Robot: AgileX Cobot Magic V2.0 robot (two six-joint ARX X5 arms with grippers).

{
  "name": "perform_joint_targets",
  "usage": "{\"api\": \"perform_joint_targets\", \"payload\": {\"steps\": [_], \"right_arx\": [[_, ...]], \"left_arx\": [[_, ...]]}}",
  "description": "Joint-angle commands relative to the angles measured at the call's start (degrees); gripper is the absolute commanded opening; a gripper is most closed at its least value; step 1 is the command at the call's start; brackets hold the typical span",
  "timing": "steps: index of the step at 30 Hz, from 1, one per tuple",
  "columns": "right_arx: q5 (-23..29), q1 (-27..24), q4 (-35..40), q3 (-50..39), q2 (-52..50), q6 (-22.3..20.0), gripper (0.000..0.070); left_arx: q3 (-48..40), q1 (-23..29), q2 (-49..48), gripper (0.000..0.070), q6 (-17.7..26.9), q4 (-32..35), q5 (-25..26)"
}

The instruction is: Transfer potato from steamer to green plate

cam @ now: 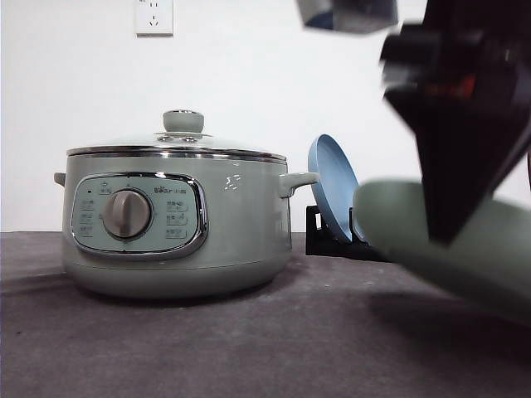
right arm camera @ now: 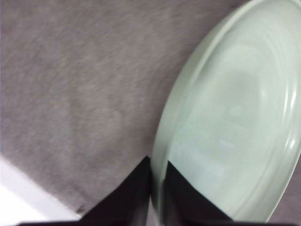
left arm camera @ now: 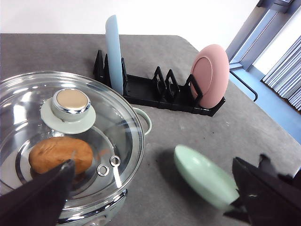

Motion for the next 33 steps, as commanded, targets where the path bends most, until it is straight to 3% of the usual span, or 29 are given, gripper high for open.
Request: {"api": "perform_joint_targets", "payload": {"steps": [1, 13, 18, 21, 27, 33], "right_arx": [[0.2, 1.3, 1.2, -0.2, 1.4, 1.7, 0.0004], [-2.6, 3.7, 7.6, -1.3, 5.2, 1.5, 0.0021], [-3.7, 3.3, 7.8, -1.2, 5.0, 1.5, 0.0261], [-8.0, 1.9, 7.7, -0.7, 3.6, 1.4, 0.0311], [-14.3, -5.1, 7.6, 1.8, -3.3, 0.0, 0.0435], [-22.6, -18.4, 7.5, 3.9, -14.3, -2.0, 0.0499]], "left_arx": [[1.2, -0.2, 0.3, 0.07, 0.4, 0.2, 0.7], [1.2, -0.2, 0.3, 0.07, 0.4, 0.1, 0.7], [1.2, -0.2, 0.3, 0.07, 0.4, 0.0, 0.7], [1.2, -0.2, 0.3, 0.07, 0.4, 0.0, 0.7], [1.2, -0.2, 0.3, 0.07, 0.4, 0.0, 0.7], [1.2, -0.2, 0.3, 0.07, 0.4, 0.0, 0.7]]}}
